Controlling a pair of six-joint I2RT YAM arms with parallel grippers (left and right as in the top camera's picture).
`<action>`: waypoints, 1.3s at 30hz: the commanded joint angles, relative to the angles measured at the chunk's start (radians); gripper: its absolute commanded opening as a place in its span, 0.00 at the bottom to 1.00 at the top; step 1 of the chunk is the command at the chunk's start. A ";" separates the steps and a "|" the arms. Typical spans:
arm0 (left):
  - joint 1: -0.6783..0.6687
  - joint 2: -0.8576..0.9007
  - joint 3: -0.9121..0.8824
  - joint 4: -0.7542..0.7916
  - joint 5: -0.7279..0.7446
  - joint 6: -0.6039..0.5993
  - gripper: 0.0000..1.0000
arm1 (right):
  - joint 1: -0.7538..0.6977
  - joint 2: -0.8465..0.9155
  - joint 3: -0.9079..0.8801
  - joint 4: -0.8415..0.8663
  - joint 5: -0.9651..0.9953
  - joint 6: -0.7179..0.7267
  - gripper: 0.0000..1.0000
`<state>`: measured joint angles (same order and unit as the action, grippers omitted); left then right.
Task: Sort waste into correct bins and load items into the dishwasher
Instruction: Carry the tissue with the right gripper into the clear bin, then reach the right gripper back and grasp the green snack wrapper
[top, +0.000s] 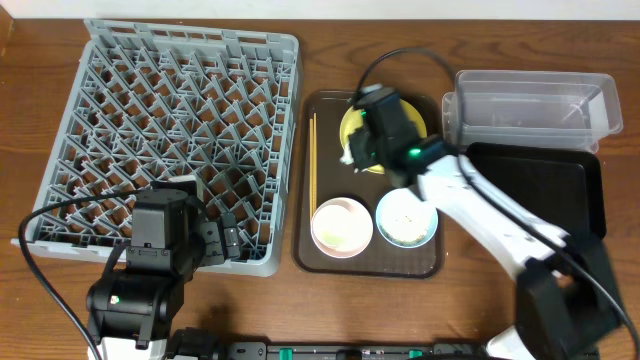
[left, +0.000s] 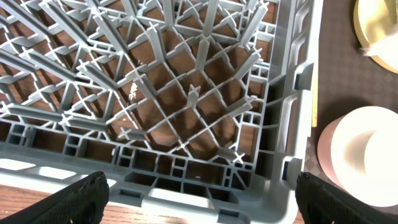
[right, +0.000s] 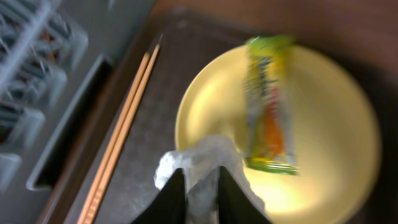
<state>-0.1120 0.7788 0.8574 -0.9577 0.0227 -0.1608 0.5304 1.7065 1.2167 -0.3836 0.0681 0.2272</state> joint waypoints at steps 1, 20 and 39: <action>0.004 -0.002 0.023 0.001 -0.008 -0.009 0.96 | -0.102 -0.099 0.013 -0.024 0.010 0.000 0.12; 0.004 -0.002 0.023 0.001 -0.008 -0.009 0.96 | -0.669 -0.120 0.013 0.013 -0.013 0.004 0.30; 0.004 -0.002 0.023 0.001 -0.008 -0.009 0.96 | -0.307 -0.076 0.013 0.055 -0.276 -0.229 0.69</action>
<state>-0.1120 0.7788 0.8574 -0.9573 0.0227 -0.1608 0.1650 1.5707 1.2167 -0.3431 -0.3092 0.0689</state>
